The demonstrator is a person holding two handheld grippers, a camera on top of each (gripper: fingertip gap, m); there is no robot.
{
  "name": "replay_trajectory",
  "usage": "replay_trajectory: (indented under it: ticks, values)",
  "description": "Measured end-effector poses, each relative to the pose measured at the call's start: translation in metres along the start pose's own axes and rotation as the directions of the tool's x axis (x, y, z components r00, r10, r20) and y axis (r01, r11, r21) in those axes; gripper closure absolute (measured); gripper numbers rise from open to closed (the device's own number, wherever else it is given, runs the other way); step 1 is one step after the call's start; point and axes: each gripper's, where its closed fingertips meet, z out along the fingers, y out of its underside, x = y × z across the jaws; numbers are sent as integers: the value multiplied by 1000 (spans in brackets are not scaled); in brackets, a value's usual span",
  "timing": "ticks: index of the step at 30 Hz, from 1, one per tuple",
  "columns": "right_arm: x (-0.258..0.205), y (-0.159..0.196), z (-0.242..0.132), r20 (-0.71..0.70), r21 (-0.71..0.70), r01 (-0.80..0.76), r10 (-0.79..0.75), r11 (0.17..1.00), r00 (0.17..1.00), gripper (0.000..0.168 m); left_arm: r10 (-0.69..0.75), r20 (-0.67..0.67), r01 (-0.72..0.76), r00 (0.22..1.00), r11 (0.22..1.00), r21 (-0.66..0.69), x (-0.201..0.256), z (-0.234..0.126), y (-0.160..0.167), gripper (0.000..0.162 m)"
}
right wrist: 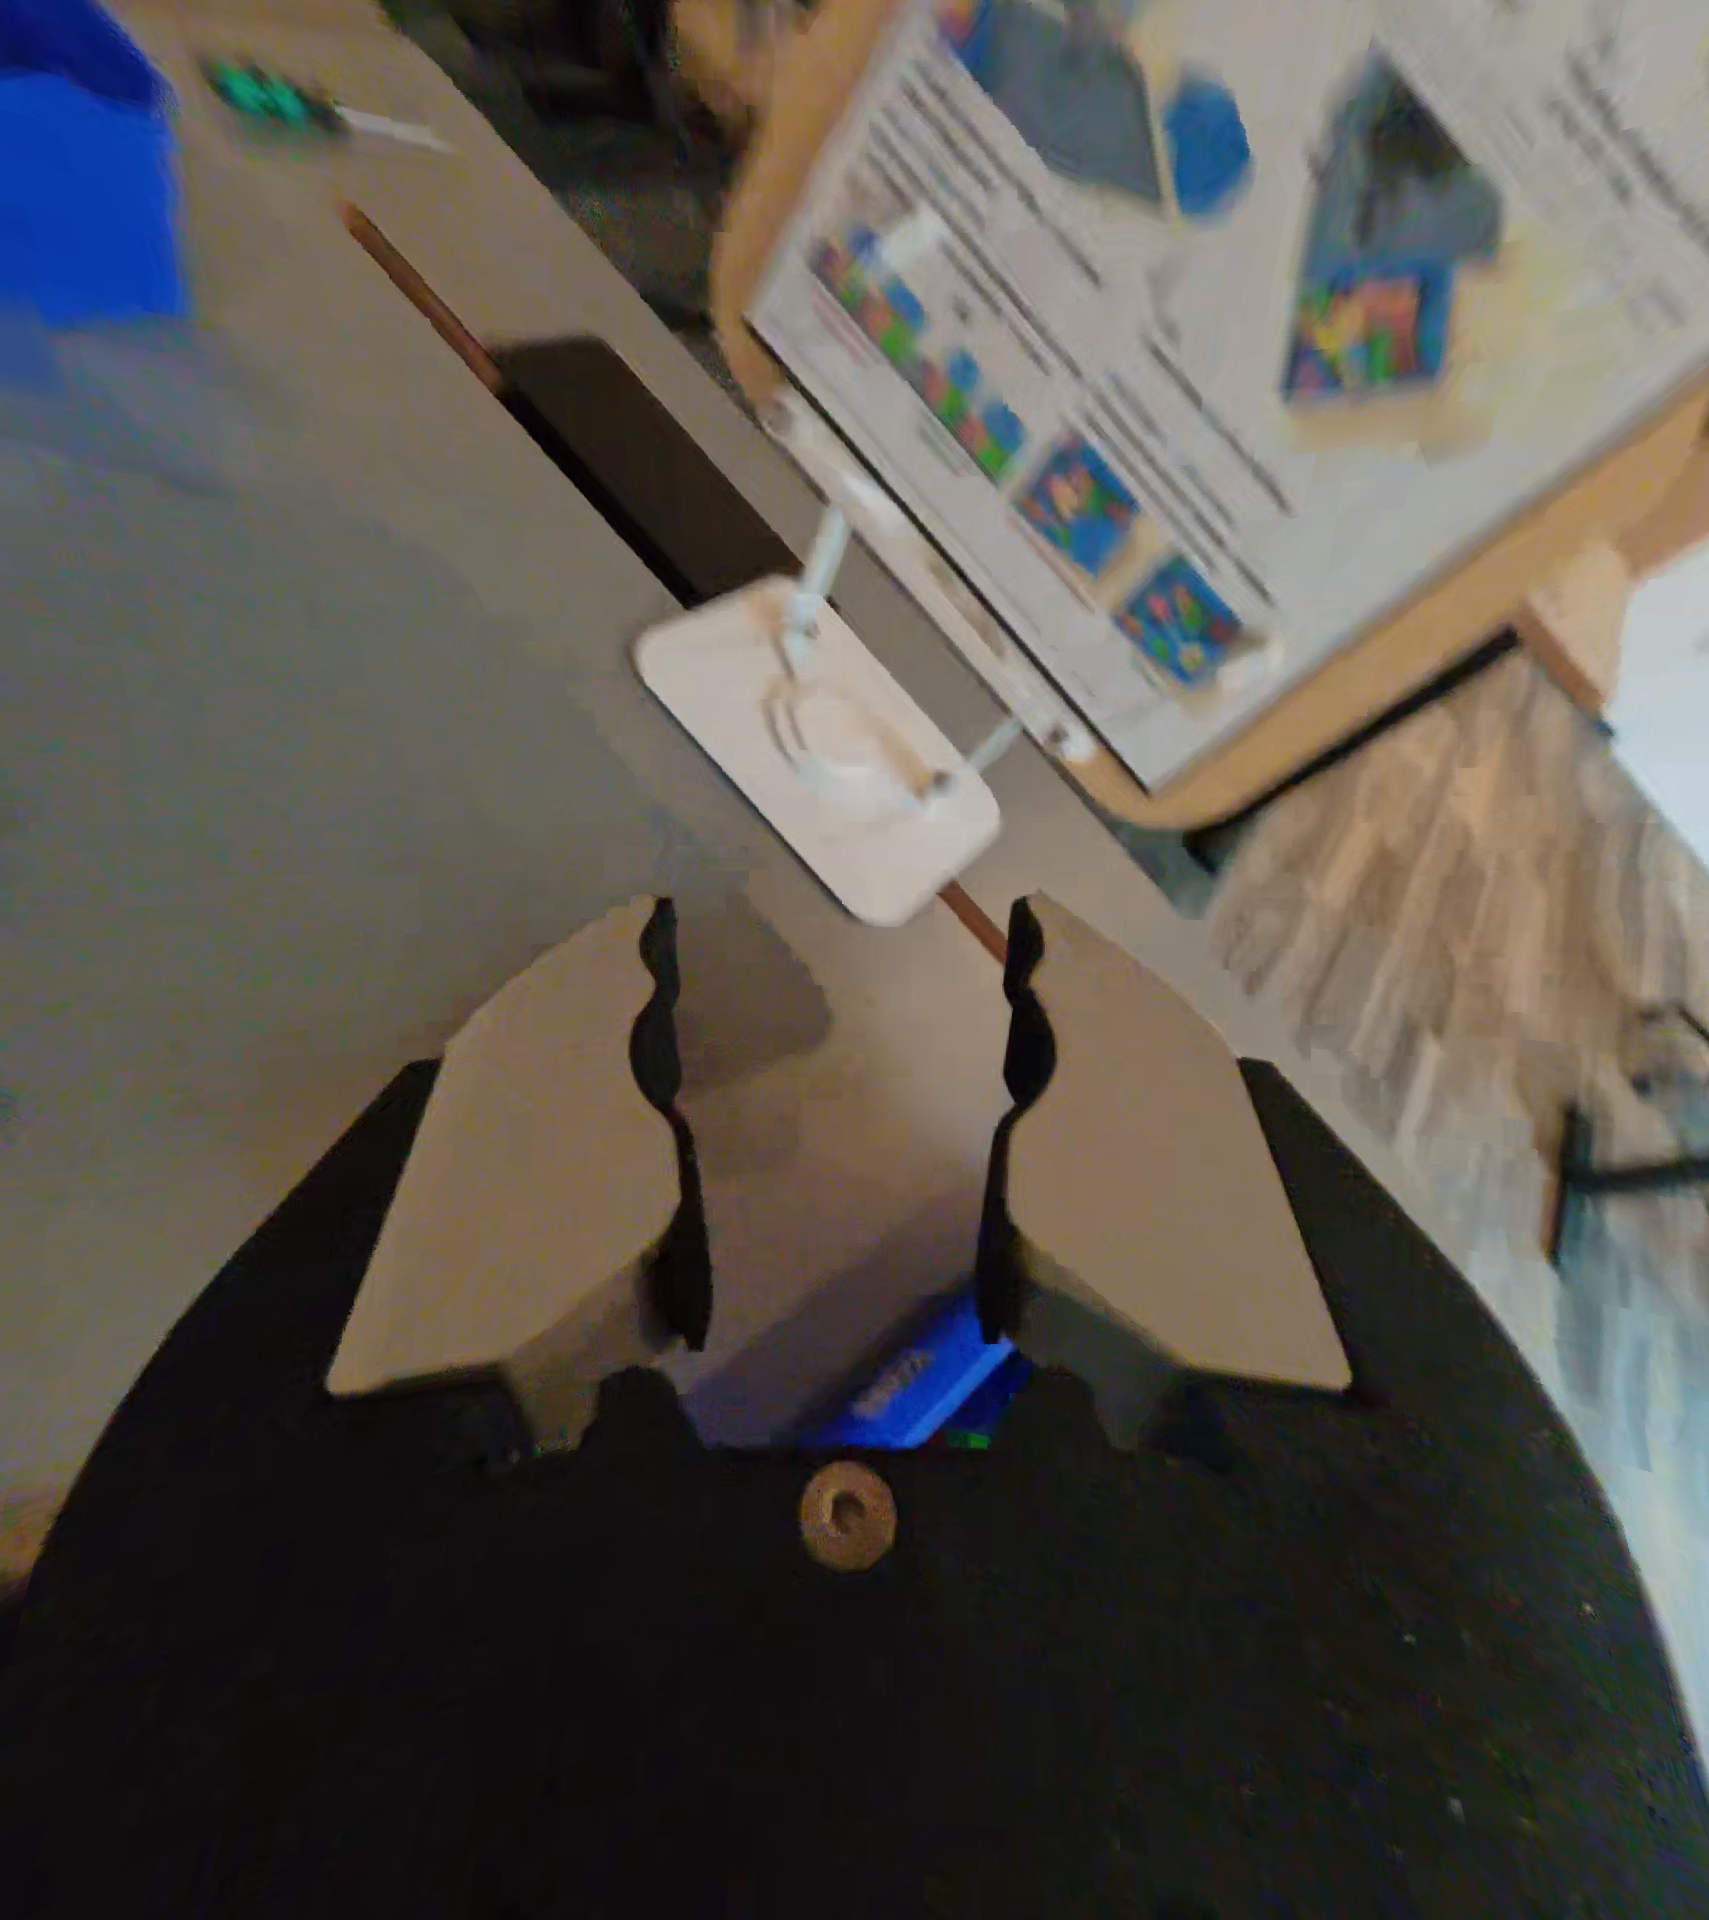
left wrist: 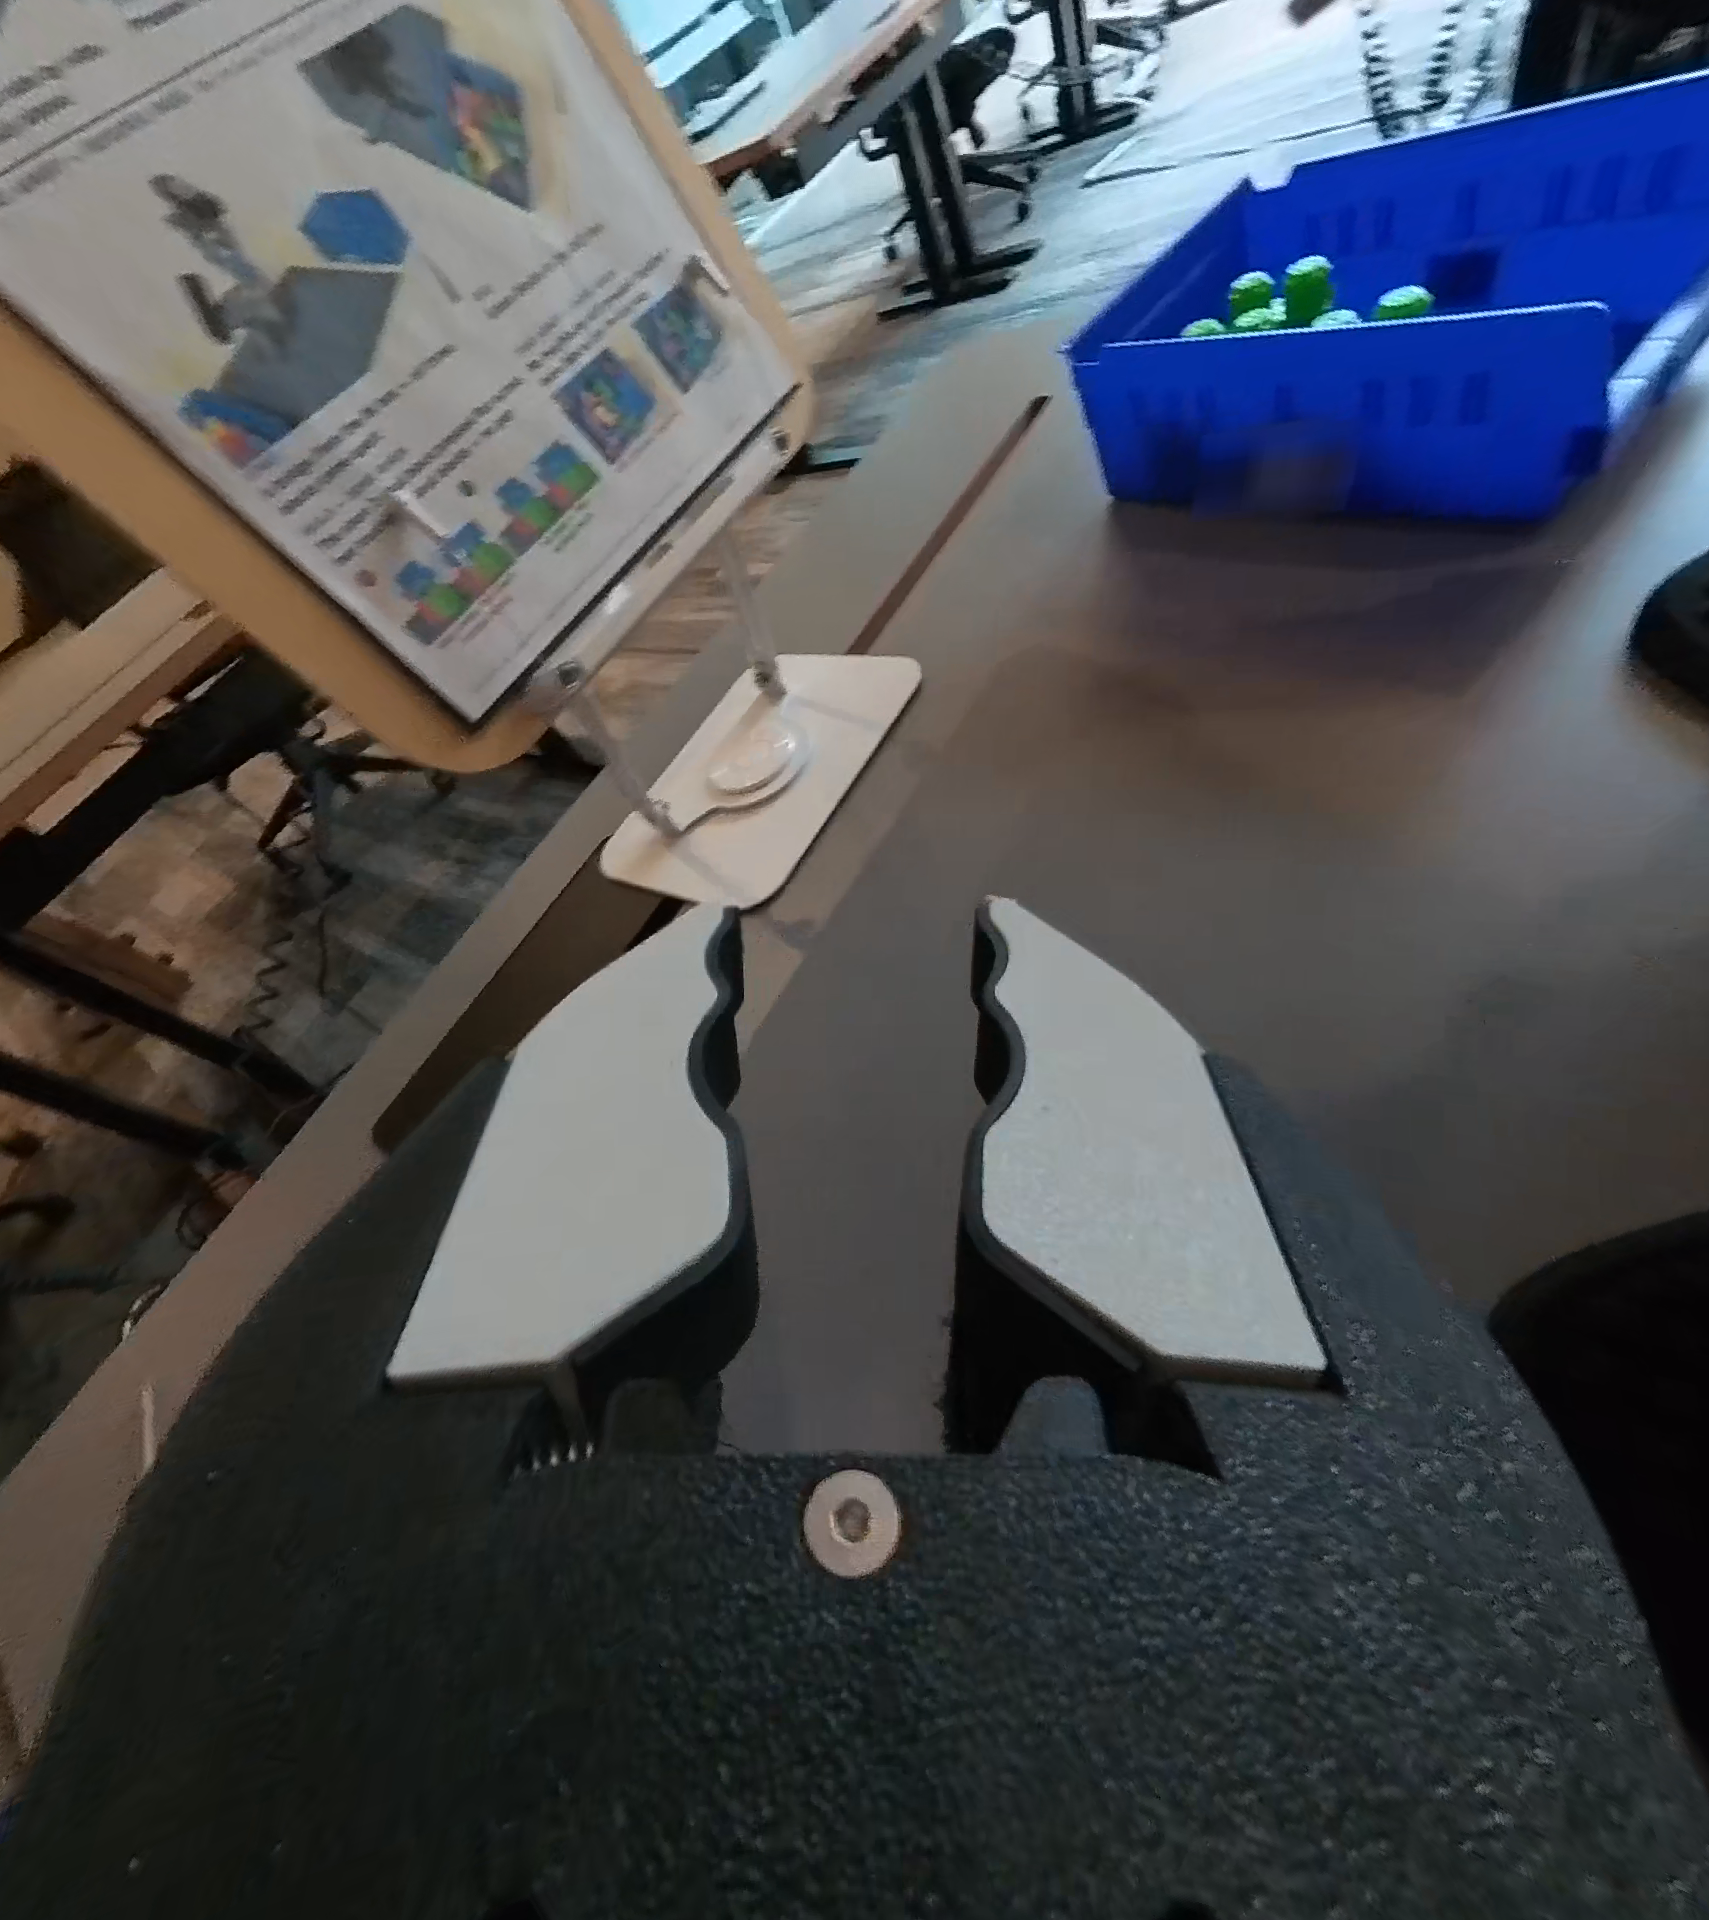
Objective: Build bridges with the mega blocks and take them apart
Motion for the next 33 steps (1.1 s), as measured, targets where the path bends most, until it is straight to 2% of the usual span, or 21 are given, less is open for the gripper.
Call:
replay_trajectory:
  ticks: [3, 5, 7, 9, 11, 13, 15, 18, 23, 27, 28, 30, 33]
  values:
    - [-39, -25, 3, 71, 92, 86, -92, 992, 993, 109, -45, 119, 49, 992, 998, -37, -20, -20, 12, 119]
    - [-56, -30, 6, 100, 115, 118, -130, 986, 987, 110, -106, 264, 131, 959, 988, -81, -43, -43, 30, 119]
    - [-63, -29, 11, 113, 109, 146, -158, 983, 981, 110, -184, 432, 257, 883, 960, -115, -67, -74, 56, 121]
    - [-64, -25, 14, 117, 96, 150, -161, 984, 980, 110, -251, 585, 406, 771, 902, -148, -83, -111, 90, 126]
    - [-62, -20, 17, 119, 86, 153, -162, 985, 980, 110, -253, 704, 536, 663, 817, -212, -85, -148, 129, 128]
    - [-60, -14, 20, 124, 76, 148, -157, 986, 980, 110, -190, 779, 623, 597, 722, -301, -78, -181, 163, 126]
    - [-57, -9, 23, 130, 67, 139, -147, 988, 981, 110, -127, 793, 662, 596, 637, -395, -68, -198, 189, 124]
    - [-54, -5, 25, 129, 59, 137, -143, 989, 981, 111, -82, 772, 683, 630, 532, -501, -60, -202, 220, 123]
    - [-56, -7, 24, 131, 73, 160, -169, 984, 977, 111, -96, 736, 718, 670, 333, -611, -46, -199, 266, 115]
    - [-60, -11, 22, 143, 100, 178, -191, 979, 971, 111, -110, 733, 731, 671, 263, -629, -42, -200, 289, 113]
    - [-61, -11, 22, 143, 101, 179, -192, 979, 971, 111, -109, 739, 739, 665, 245, -628, -42, -202, 293, 120]
    - [-61, -11, 22, 139, 100, 189, -202, 977, 970, 111, -75, 769, 761, 634, 235, -605, -48, -208, 296, 118]
    - [-63, -11, 22, 143, 100, 199, -212, 975, 967, 111, -85, 758, 754, 647, 216, -620, -46, -205, 297, 126]
